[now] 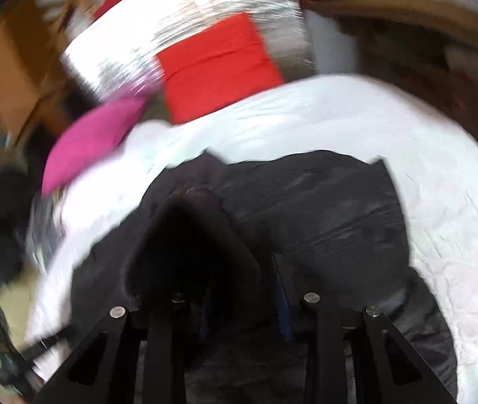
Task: Fold large clothes
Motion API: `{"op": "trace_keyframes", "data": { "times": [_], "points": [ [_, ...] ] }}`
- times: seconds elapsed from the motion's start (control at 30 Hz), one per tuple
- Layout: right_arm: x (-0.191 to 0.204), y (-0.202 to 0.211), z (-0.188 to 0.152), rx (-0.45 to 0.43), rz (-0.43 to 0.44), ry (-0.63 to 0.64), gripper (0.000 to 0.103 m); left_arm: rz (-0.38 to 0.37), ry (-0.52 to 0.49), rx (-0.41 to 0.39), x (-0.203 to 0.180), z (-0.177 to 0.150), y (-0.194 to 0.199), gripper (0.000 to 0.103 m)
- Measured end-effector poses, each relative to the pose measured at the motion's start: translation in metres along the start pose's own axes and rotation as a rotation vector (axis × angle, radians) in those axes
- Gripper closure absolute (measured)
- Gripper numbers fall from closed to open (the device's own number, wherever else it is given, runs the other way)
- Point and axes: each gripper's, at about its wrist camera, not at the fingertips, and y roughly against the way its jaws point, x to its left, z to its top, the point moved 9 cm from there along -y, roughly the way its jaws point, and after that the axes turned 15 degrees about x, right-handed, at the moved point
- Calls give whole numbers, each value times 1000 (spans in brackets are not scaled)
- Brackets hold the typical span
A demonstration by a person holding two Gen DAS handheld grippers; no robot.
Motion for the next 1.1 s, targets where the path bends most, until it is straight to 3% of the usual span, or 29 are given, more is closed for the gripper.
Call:
{"op": "trace_keyframes", "data": {
  "times": [0.27,0.33,0.37,0.4,0.43,0.47,0.5,0.57,0.63,0.67,0.77,0.83,0.87,0.9,0.93,1.0,1.1],
  "points": [
    [-91,-34,3,176,371,-406,69,64,-59,-9,-12,-1,-8,74],
    [-102,-32,3,180,450,-471,68,71,-70,-11,-13,0,-9,67],
    [-108,-27,5,176,478,-494,68,73,-69,-11,-14,0,-9,57],
    [-114,-20,9,156,503,-511,62,73,-66,-14,-14,1,-9,52],
    [-121,-8,13,113,530,-526,50,72,-66,-16,-14,1,-8,52],
    [-127,1,15,81,534,-530,16,78,-71,-17,-15,1,-8,52],
    [-135,15,18,31,525,-533,7,85,-76,-20,-15,1,-8,52],
    [-137,34,21,-37,518,-497,7,98,-84,-30,-17,2,-7,52],
    [-118,38,23,-17,504,-410,8,89,-91,-50,-21,3,-4,52],
    [-109,32,21,13,475,-379,8,84,-98,-62,-24,3,-1,52],
    [-93,1,19,84,256,-295,13,102,-126,-100,-31,3,4,52],
    [-91,-20,21,108,163,-265,28,130,-161,-91,-35,2,-1,52],
    [-91,-28,23,129,139,-261,41,147,-175,-78,-37,0,-6,54],
    [-89,-39,22,158,116,-255,64,168,-185,-65,-37,0,-11,55],
    [-88,-44,24,166,94,-246,75,197,-194,-55,-37,-1,-17,55],
    [-86,-40,30,126,74,-234,85,228,-213,-57,-38,0,-20,55],
    [-72,-18,40,32,53,-195,89,201,-217,-76,-43,2,-12,58]
  ]
}}
